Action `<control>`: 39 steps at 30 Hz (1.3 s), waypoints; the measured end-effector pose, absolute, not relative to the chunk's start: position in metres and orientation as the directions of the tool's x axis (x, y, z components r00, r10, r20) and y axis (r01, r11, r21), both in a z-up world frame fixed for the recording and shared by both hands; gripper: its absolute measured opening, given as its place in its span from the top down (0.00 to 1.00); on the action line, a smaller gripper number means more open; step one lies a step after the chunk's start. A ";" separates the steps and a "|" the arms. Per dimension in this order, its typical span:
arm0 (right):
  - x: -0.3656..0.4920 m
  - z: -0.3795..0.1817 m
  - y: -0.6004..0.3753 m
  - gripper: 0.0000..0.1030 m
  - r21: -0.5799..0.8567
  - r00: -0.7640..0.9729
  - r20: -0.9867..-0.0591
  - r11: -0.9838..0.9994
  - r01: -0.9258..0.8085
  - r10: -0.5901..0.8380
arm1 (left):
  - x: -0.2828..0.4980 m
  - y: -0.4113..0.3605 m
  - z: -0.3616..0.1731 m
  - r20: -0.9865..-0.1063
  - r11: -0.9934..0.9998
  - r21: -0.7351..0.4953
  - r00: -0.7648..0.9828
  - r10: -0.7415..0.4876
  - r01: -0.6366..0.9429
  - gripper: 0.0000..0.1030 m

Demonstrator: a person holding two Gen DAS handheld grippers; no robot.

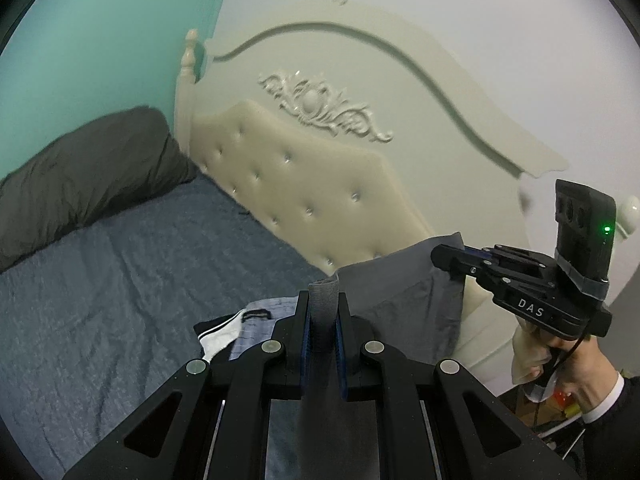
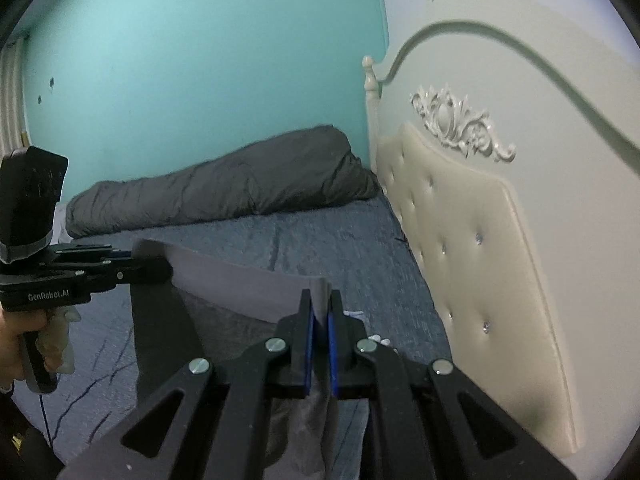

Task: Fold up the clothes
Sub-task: 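Carry the held grey garment with both tools toward the clothes stack by the headboard, then lower the grey garment onto the clothes stack and open both tools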

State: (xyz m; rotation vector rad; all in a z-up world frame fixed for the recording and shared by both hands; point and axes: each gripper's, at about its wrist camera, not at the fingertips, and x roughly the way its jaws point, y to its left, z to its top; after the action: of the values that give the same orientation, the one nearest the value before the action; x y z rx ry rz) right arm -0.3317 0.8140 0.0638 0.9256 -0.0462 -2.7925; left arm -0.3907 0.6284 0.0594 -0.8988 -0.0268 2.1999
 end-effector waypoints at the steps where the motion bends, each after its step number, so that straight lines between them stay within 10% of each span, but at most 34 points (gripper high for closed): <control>1: -0.337 0.060 0.814 0.95 0.085 -0.786 -0.587 -0.981 0.175 -0.192 | -0.397 0.629 0.055 -0.602 -0.724 -0.284 -0.471 0.645 -0.629 0.90; 20: -0.400 -0.020 0.810 0.91 0.070 -0.666 -0.733 -0.988 0.134 -0.142 | -0.462 0.629 -0.038 -0.702 -0.768 -0.371 -0.384 0.600 -0.522 0.80; 25: -0.391 -0.011 0.828 0.82 0.129 -0.693 -0.705 -0.988 0.085 -0.151 | -0.463 0.616 -0.041 -0.693 -0.777 -0.384 -0.401 0.599 -0.498 0.66; 39: -0.304 0.000 0.844 0.75 0.272 -0.744 -0.604 -0.952 0.143 -0.284 | -0.409 0.591 -0.013 -0.639 -0.745 -0.322 -0.447 0.627 -0.584 0.65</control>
State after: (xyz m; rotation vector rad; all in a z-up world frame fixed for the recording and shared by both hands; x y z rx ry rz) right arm -0.3041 0.8439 0.0002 0.9917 -0.3059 -2.7194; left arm -0.4089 0.5908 -0.0128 -1.0001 -0.0706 2.1953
